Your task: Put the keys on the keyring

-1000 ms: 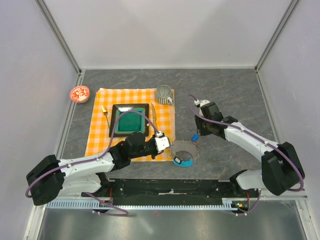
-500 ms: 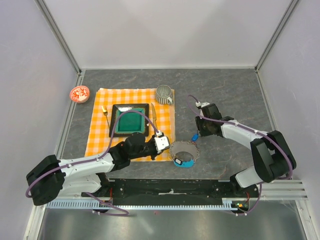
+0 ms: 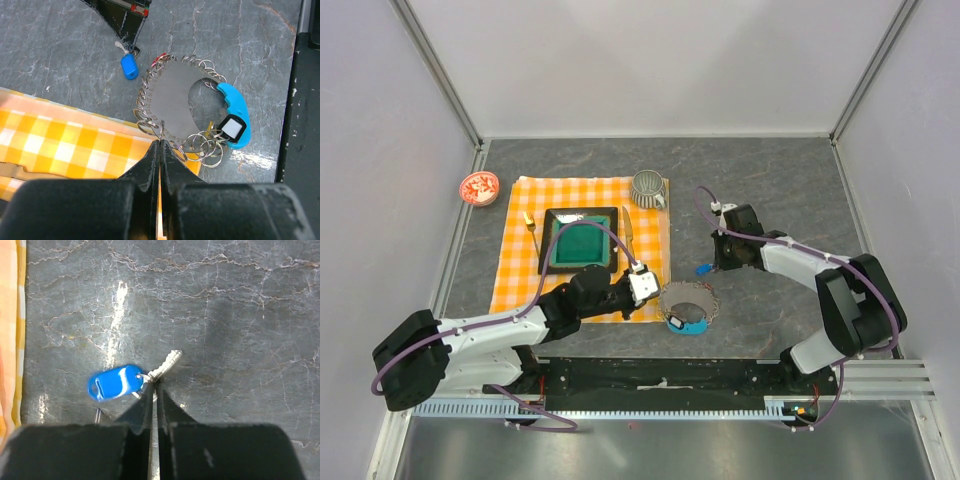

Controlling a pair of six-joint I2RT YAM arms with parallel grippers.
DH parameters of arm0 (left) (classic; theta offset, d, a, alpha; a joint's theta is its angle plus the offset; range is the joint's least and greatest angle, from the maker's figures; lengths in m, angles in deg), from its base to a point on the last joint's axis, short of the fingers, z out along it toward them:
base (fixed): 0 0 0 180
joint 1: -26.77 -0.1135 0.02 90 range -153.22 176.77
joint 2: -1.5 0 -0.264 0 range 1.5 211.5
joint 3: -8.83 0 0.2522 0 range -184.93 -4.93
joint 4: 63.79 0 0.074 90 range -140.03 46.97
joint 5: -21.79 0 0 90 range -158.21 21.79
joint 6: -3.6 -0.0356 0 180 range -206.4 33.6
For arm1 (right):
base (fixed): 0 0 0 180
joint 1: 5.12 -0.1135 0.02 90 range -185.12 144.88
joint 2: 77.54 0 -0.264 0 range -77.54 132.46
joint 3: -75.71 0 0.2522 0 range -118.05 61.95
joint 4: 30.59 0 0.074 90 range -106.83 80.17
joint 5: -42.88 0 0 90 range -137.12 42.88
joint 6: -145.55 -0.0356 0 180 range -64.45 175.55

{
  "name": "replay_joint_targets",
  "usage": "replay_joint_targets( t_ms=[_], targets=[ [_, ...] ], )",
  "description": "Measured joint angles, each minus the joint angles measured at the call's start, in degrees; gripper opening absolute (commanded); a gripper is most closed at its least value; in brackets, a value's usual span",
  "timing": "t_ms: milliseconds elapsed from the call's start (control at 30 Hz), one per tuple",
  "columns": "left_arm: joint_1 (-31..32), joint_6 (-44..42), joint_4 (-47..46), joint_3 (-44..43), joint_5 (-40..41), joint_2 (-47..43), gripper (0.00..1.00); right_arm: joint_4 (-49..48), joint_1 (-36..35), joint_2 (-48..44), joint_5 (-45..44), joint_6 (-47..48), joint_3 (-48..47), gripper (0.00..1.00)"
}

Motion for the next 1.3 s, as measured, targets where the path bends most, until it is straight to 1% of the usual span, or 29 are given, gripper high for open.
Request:
replay_joint_targets(
  t_ms=[133,433,633,1033,1167,1300],
  targets=[
    [0.00,-0.02,-0.28,-0.02,0.96,0.26,0.02,0.48,0.28,-1.01,-1.31,-0.50,0.17,0.00],
    [-0.22,-0.09,-1.62,-1.16,1.70,3.17,0.02,1.20,1.95,-9.05,-4.63,-1.51,2.58,0.00],
    [-0.50,-0.09,-1.88,-1.16,2.49,3.19,0.02,2.73,1.97,-11.04,-5.95,-2.21,2.67,0.00],
    [-0.76,-0.09,-3.48,-0.63,2.73,2.69,0.02,13.16,1.97,-23.12,-8.37,-2.84,2.23,0.00],
    [-0.76,-0.09,-3.50,-0.31,2.73,2.38,0.02,17.70,1.99,-23.91,-9.53,-2.82,-0.57,0.00],
    [-0.76,-0.09,-3.56,-0.02,2.73,2.21,0.02,19.54,1.97,-24.13,-9.99,-2.82,-1.99,0.00]
  ],
)
